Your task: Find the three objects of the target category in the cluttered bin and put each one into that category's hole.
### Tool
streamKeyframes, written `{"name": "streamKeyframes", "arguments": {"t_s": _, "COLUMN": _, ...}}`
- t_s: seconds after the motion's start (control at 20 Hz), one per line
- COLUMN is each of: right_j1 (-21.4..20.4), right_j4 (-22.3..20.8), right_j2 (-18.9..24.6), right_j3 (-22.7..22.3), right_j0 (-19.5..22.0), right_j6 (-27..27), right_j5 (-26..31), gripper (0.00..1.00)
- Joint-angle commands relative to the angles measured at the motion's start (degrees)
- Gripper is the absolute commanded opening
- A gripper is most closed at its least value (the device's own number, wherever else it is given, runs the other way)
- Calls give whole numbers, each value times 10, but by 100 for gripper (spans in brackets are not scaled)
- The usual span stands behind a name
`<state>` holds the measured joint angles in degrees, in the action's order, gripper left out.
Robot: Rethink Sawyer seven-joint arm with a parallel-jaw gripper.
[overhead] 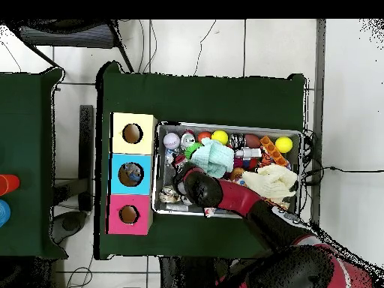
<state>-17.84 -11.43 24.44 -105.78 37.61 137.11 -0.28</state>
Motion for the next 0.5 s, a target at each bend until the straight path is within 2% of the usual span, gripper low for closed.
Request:
{"name": "streamKeyframes", "arguments": {"t_s": 0.05, "right_j1": 86, "right_j4": -22, "right_j2": 23, "right_j3": 51, "right_j0": -14, "right_j6": 52, "right_j5": -85, "gripper": 0}}
{"name": "streamKeyframes", "arguments": {"t_s": 0.5, "right_j1": 72, "right_j4": -15, "right_j2": 9, "right_j3": 59, "right_j0": -27, "right_j6": 46, "right_j5": -47, "gripper": 0}}
